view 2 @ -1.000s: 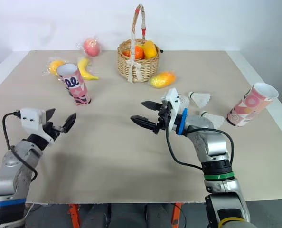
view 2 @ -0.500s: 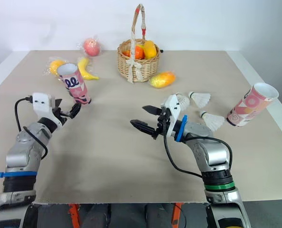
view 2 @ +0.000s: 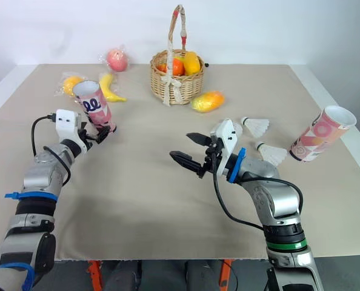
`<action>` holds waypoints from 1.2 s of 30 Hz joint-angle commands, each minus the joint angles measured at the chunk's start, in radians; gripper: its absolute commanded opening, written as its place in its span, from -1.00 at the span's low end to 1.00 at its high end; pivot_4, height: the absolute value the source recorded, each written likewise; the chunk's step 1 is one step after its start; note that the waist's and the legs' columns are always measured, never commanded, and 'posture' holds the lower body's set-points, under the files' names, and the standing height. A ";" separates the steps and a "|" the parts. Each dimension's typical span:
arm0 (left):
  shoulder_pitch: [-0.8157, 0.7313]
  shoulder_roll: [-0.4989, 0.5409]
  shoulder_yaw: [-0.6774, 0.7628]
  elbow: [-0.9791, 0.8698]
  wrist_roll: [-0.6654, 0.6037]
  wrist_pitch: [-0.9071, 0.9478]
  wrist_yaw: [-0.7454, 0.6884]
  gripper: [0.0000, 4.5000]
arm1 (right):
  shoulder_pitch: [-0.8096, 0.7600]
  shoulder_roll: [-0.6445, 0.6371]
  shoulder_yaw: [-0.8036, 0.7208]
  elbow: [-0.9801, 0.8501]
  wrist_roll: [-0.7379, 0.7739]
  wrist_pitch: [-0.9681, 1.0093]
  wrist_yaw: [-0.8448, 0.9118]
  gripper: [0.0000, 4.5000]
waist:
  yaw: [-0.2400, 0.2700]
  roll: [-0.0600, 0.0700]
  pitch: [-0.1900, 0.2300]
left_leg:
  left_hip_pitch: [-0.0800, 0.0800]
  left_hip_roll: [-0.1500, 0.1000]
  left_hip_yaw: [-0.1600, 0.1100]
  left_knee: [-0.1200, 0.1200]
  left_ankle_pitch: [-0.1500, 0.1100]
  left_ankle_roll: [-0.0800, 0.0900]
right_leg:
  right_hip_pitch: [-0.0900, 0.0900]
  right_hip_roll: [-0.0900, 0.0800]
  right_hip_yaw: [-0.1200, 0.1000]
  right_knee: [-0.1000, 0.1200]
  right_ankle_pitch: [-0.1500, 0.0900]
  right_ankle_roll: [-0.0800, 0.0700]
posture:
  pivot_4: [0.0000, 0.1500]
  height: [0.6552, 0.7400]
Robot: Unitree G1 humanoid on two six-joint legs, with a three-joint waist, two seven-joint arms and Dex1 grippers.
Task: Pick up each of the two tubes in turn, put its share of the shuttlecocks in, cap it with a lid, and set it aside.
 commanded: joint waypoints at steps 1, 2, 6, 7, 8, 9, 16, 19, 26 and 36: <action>-0.064 0.009 0.005 0.073 0.016 -0.060 -0.016 1.00 | 0.000 -0.014 -0.022 -0.072 0.025 0.009 -0.012 0.98 | 0.000 0.000 0.000 | 0.000 0.000 0.000 0.000 0.000 0.000 | 0.000 0.000 0.000 0.000 0.000 0.000 | 1.00 1.00; -0.077 0.010 0.005 0.097 0.020 -0.069 -0.017 1.00 | 0.003 -0.014 -0.023 -0.085 0.032 0.016 -0.012 0.98 | 0.000 0.000 0.000 | 0.000 0.000 0.000 0.000 0.000 0.000 | 0.000 0.000 0.000 0.000 0.000 0.000 | 1.00 1.00; -0.115 0.013 0.001 0.181 0.035 -0.108 -0.031 1.00 | 0.006 -0.013 -0.018 -0.111 0.044 0.034 -0.022 0.98 | -0.001 0.000 0.000 | -0.001 0.000 0.000 -0.001 0.000 0.000 | -0.001 0.000 0.000 0.000 0.000 -0.001 | 1.00 1.00; -0.124 0.012 -0.002 0.203 0.040 -0.119 -0.036 1.00 | 0.005 -0.012 -0.016 -0.116 0.045 0.036 -0.024 0.98 | -0.001 0.000 0.000 | -0.001 0.000 0.000 -0.001 0.000 0.000 | -0.001 0.000 0.000 0.000 0.000 -0.001 | 1.00 1.00; -0.132 0.012 -0.004 0.222 0.044 -0.129 -0.040 1.00 | 0.004 -0.013 -0.015 -0.119 0.047 0.038 -0.024 0.98 | 0.000 0.000 0.000 | -0.001 0.000 0.000 -0.001 0.000 0.000 | -0.001 0.000 0.000 0.000 0.000 -0.001 | 1.00 1.00; -0.140 0.011 -0.005 0.240 0.046 -0.138 -0.044 1.00 | 0.002 -0.013 -0.015 -0.122 0.049 0.039 -0.025 0.98 | 0.000 0.000 0.000 | -0.001 0.000 0.000 -0.001 0.000 0.000 | -0.001 0.000 0.000 0.000 0.000 -0.001 | 1.00 1.00; -0.206 0.003 -0.011 0.365 0.062 -0.188 -0.066 1.00 | -0.006 -0.018 -0.019 -0.131 0.058 0.048 -0.030 0.98 | -0.001 0.000 0.000 | -0.001 0.000 0.000 -0.001 0.000 0.000 | -0.001 0.000 0.000 0.000 0.000 0.000 | 1.00 1.00; -0.229 -0.001 -0.012 0.401 0.067 -0.207 -0.075 1.00 | -0.005 -0.022 -0.019 -0.134 0.058 0.048 -0.031 0.98 | -0.001 0.000 0.000 | -0.002 0.000 0.000 -0.001 0.000 0.000 | -0.001 0.000 0.000 0.000 0.000 0.000 | 1.00 1.00; -0.257 -0.015 -0.002 0.459 0.067 -0.245 -0.075 1.00 | -0.009 -0.025 -0.015 -0.130 0.059 0.047 -0.035 0.98 | -0.001 0.000 0.000 | -0.002 0.000 0.000 -0.001 0.000 0.000 | -0.001 0.000 0.000 0.000 0.000 -0.001 | 1.00 1.00; -0.270 -0.013 -0.001 0.500 0.076 -0.301 -0.068 0.39 | -0.017 -0.032 -0.015 -0.126 0.063 0.050 -0.033 1.00 | -0.001 0.000 0.000 | -0.002 0.000 0.000 -0.001 0.000 0.000 | -0.001 0.000 0.000 0.000 0.000 -0.001 | 1.00 1.00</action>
